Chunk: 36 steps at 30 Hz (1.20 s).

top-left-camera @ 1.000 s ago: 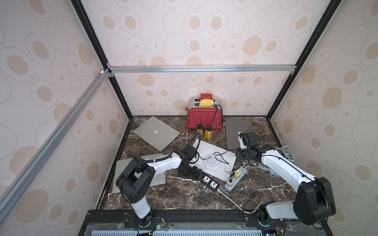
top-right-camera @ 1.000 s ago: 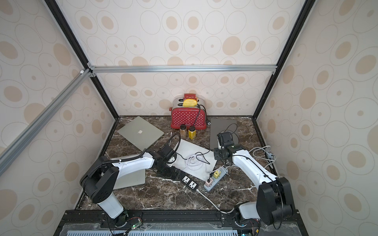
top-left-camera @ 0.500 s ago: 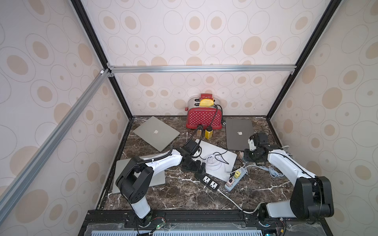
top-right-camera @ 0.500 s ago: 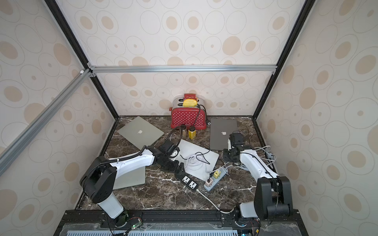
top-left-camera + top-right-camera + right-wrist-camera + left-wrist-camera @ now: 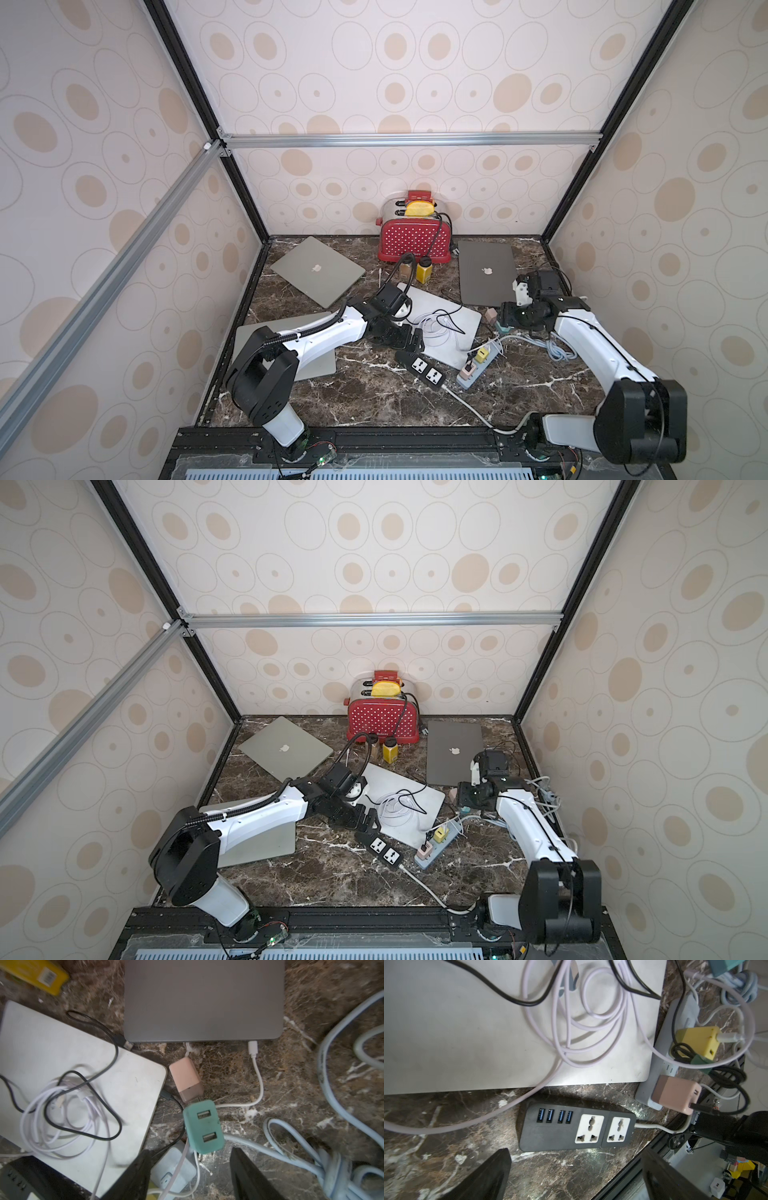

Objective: Unplug the laptop charger
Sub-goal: Place the plug at the center of the board, then remove the charging cable from the plug.

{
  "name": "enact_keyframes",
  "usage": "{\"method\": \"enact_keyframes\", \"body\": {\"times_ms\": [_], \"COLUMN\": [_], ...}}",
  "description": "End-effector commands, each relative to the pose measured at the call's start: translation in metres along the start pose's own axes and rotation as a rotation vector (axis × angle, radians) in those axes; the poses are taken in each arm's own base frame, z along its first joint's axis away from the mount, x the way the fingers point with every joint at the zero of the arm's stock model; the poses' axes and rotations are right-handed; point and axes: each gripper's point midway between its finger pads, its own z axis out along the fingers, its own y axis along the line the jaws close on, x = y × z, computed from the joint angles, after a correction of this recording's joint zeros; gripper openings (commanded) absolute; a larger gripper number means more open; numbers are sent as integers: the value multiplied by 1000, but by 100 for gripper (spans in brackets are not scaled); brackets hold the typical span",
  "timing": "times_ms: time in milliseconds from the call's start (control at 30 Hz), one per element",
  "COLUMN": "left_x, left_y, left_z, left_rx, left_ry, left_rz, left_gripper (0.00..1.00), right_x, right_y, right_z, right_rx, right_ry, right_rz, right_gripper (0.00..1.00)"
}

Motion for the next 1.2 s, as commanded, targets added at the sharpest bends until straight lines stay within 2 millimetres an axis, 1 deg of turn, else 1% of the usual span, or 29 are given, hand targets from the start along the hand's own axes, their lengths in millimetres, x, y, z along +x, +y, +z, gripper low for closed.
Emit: {"method": "enact_keyframes", "body": {"times_ms": [0, 100, 167, 200, 267, 333, 367, 400, 467, 533, 667, 800, 867, 967, 1033, 1100, 1167], "left_x": [-2, 2, 6, 9, 15, 20, 21, 22, 23, 19, 14, 15, 18, 21, 19, 15, 14], "left_y": [-15, -23, -26, -26, -26, -30, -36, -41, -52, -59, -72, -80, -79, -75, -79, -84, -85], "left_z": [1, 3, 5, 8, 13, 17, 18, 19, 23, 26, 35, 41, 44, 54, 57, 55, 56], "left_rx": [53, 97, 127, 132, 142, 149, 153, 157, 166, 188, 234, 242, 235, 268, 314, 351, 348], "left_ry": [-9, -18, -21, -13, 1, 11, 13, 11, 3, -11, -24, -9, -5, -29, -62, -97, -105], "left_rz": [28, 58, 70, 69, 69, 79, 89, 99, 108, 92, 57, 55, 57, 31, 6, -8, -1], "left_gripper": [99, 99, 99, 99, 99, 99, 99, 99, 99, 99, 99, 99, 99, 99, 99, 99, 99], "right_x": [13, 25, 41, 49, 72, 91, 97, 101, 113, 120, 134, 131, 129, 132, 135, 136, 134], "right_y": [2, 25, 43, 49, 59, 67, 77, 82, 86, 94, 106, 119, 122, 131, 134, 136, 137], "right_z": [-33, -61, -77, -82, -88, -87, -89, -90, -88, -85, -65, -54, -49, -36, -28, -22, -20], "right_rx": [-7, -129, -209, -228, -252, -282, -313, -321, -296, -306, -310, -316, -317, -333, -328, -324, -326], "right_ry": [-19, -100, -158, -173, -169, -144, -142, -133, -105, -96, -48, -67, -76, -55, -24, -18, -30], "right_rz": [5, 19, -4, -23, -67, -100, -136, -160, -215, -255, -298, -329, -332, -350, -361, -361, -352], "right_gripper": [70, 71, 72, 72, 71, 70, 69, 69, 68, 68, 67, 62, 58, 53, 51, 49, 46]}}
